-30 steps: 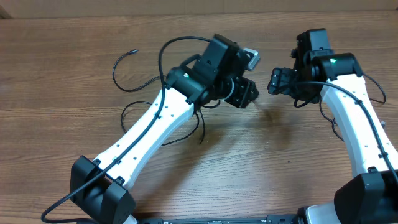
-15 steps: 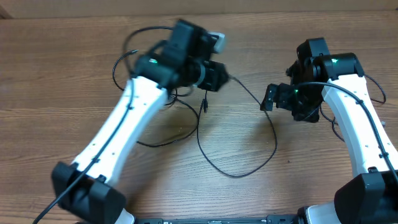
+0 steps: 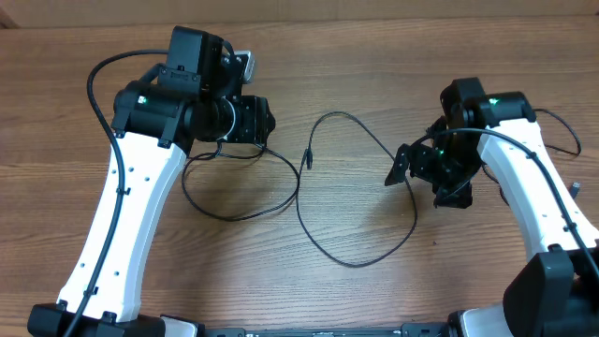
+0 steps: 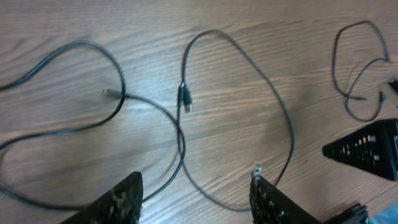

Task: Untangle cables

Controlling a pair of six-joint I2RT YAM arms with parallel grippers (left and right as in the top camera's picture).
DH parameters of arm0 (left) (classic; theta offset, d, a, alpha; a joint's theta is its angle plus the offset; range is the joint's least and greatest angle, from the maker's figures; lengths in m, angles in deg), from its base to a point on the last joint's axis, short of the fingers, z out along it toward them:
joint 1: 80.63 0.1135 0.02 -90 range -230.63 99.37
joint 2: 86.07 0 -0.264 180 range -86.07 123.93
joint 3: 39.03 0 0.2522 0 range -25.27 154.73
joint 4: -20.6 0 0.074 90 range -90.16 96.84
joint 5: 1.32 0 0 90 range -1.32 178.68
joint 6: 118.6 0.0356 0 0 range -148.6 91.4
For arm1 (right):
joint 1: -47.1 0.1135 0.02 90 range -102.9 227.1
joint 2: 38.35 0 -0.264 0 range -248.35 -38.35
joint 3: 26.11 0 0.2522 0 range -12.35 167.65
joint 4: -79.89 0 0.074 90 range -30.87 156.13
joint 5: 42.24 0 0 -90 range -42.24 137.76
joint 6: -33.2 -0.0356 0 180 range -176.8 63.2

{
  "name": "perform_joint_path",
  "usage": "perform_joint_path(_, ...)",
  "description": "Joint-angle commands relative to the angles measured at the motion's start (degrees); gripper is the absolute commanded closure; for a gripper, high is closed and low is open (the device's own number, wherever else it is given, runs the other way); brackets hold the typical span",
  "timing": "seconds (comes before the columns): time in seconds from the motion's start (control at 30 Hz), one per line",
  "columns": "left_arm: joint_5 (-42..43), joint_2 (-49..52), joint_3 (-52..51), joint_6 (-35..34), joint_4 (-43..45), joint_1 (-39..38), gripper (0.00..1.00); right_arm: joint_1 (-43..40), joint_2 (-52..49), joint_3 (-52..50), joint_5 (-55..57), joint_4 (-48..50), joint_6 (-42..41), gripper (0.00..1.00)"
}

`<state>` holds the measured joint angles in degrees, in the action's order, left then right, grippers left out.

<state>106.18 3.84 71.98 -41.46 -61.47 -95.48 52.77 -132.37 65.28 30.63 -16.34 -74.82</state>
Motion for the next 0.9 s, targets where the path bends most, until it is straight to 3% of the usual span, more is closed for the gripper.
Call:
perform_joint_path(0.0, -1.7, -0.4, 1.3, 1.9, -0.8, 0.3, 0.44, 0.1, 1.5, -3.3, 2.6, 3.3, -5.3, 0.0)
perform_joint_path(0.17, -1.6, -0.3, 1.3, 2.2, -2.1, 0.2, 0.44, 0.1, 1.5, -7.0, 7.4, 16.2, -4.0, 0.0)
perform_joint_path(0.27, -1.7, -0.3, 1.3, 2.2, -2.9, 0.2, 0.44, 1.8, 1.5, -7.3, -0.2, 23.3, 7.3, 0.0)
perform_joint_path(0.33, -1.7, -0.3, 1.3, 2.2, -3.1, 0.2, 0.44, 3.9, 1.5, -7.3, -1.8, 25.6, 9.9, 0.01)
perform_joint_path(0.6, -2.5, -0.3, 1.3, 2.2, -3.0, 0.3, 0.45, 14.7, 1.3, -6.1, 10.8, 31.9, 5.8, 0.04)
perform_joint_path(0.73, -11.4, -0.4, 1.3, 0.1, -3.6, 0.3, 0.44, 16.4, 0.2, -1.3, 12.0, 29.3, 4.5, 0.04)
perform_joint_path(0.87, -23.0, -0.4, 1.3, -6.0, -7.1, 0.9, 0.33, 16.4, -1.5, 5.3, 12.4, 24.9, 4.3, 0.04)
